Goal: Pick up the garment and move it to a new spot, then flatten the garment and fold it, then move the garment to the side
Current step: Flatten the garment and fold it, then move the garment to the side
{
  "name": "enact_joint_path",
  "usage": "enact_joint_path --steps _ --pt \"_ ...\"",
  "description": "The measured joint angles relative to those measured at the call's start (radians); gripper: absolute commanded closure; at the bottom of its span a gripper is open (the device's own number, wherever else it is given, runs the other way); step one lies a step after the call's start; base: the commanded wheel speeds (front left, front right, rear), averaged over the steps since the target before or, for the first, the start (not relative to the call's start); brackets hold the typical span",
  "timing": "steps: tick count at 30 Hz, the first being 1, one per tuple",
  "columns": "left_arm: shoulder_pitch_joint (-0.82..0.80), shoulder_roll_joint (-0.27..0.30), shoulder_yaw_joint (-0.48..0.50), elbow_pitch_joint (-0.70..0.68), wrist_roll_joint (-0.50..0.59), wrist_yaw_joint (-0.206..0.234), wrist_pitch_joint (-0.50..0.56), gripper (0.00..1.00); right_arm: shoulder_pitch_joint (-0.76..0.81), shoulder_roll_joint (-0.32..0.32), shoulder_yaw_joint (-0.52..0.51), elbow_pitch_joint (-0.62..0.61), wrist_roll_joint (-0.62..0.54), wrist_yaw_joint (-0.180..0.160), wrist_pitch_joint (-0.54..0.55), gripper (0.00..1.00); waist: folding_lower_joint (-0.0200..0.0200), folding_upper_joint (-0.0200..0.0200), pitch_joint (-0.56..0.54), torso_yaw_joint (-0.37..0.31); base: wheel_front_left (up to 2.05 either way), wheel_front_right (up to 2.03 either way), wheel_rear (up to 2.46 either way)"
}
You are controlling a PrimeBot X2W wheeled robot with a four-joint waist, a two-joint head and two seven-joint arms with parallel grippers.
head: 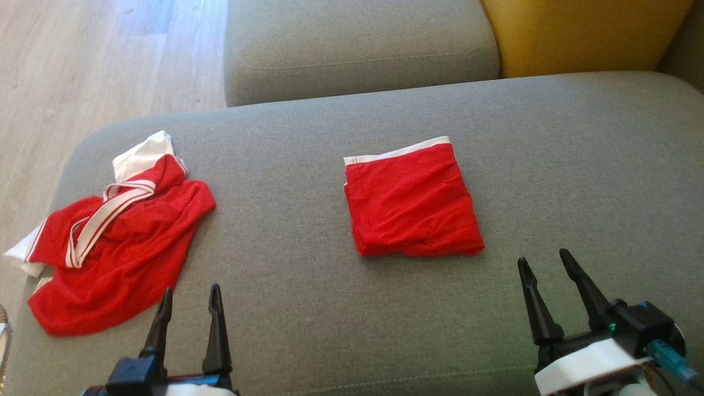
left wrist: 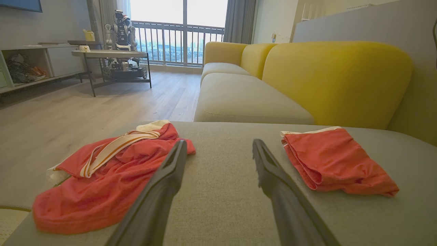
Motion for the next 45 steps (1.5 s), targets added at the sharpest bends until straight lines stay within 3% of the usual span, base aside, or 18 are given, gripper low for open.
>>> enact_joint_path --steps 13,20,28,34,41,42,43,44,45 --pt "0.007 0.000 -0.022 0.012 0.016 0.002 0.000 0.00 -0.010 0.001 0.003 0.061 0.009 0.000 0.000 0.00 0.0000 0.0000 0.017 0.030 0.00 0.00 0.00" --pt "0.005 0.000 -0.065 0.016 0.019 -0.008 0.000 0.00 -0.147 0.002 -0.020 0.255 0.165 0.000 0.022 0.00 0.0000 0.0000 0.047 0.082 0.00 0.00 0.00" --pt "-0.069 0.000 -0.095 0.010 0.018 -0.025 0.000 0.00 -0.429 -0.057 -0.067 0.471 0.316 0.000 0.210 0.00 0.0004 -0.0001 0.139 0.139 0.00 0.00 0.00" --pt "-0.112 0.000 -0.109 0.008 -0.002 -0.043 0.000 0.00 -0.565 -0.107 -0.087 0.609 0.369 0.000 0.294 0.00 0.0003 0.0000 0.211 0.183 0.00 0.00 0.00" --pt "-0.162 -0.001 -0.125 0.008 -0.011 -0.055 0.000 0.00 -0.649 -0.122 -0.069 0.732 0.391 0.000 0.324 0.00 0.0003 0.0000 0.279 0.222 0.00 0.00 0.00" --pt "-0.167 -0.001 -0.126 0.008 -0.011 -0.055 0.000 0.00 -0.659 -0.123 -0.063 0.743 0.391 0.000 0.324 0.18 0.0003 0.0000 0.286 0.225 0.00 0.00 0.00" --pt "-0.170 -0.001 -0.127 0.009 -0.011 -0.055 0.000 0.00 -0.672 -0.125 -0.060 0.752 0.394 0.000 0.324 0.45 0.0003 0.0000 0.292 0.229 0.00 0.00 0.00" --pt "-0.173 -0.002 -0.128 0.009 -0.011 -0.056 0.000 0.00 -0.684 -0.127 -0.053 0.760 0.397 0.000 0.324 0.83 0.0002 0.0000 0.297 0.231 0.00 0.00 0.00" --pt "-0.177 -0.002 -0.128 0.010 -0.011 -0.059 0.000 0.00 -0.696 -0.128 -0.043 0.768 0.397 0.000 0.324 1.00 0.0001 0.0000 0.300 0.233 0.00 0.00 0.00"
